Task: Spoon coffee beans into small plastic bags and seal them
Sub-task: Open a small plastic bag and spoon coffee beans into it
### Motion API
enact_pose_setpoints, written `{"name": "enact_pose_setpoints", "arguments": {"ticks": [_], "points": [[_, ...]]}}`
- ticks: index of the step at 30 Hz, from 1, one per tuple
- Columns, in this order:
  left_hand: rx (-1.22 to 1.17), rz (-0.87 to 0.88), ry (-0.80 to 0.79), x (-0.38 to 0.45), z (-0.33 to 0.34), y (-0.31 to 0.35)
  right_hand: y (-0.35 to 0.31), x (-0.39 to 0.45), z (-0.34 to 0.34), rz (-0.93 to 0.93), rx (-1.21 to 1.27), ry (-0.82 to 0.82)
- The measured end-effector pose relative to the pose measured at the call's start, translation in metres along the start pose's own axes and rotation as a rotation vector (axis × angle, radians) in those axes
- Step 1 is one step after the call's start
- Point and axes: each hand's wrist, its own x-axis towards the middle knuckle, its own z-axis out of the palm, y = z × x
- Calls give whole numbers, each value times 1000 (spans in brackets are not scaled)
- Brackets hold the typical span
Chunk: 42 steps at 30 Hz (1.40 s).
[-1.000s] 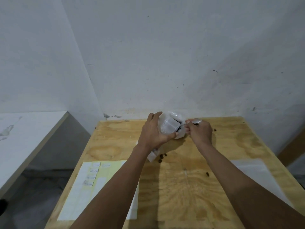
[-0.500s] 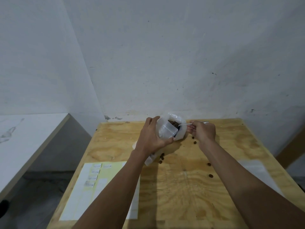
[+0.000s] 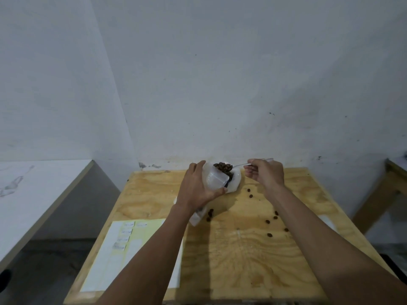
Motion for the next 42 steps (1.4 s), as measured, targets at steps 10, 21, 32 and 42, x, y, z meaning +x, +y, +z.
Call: {"name": "enact_pose_setpoints", "arguments": {"ticks": [10, 21, 32, 42], "points": [[-49, -4, 57, -3, -7, 14, -4, -30, 6, -296, -169, -88], [-84, -43, 135, 6, -10, 1, 37, 3, 15, 85, -128, 281], [-117, -94, 123, 10, -2, -3, 37, -8, 25, -302, -499, 320], [-222, -146, 175, 12, -23, 23, -14, -38, 33, -649, -590, -184]]}}
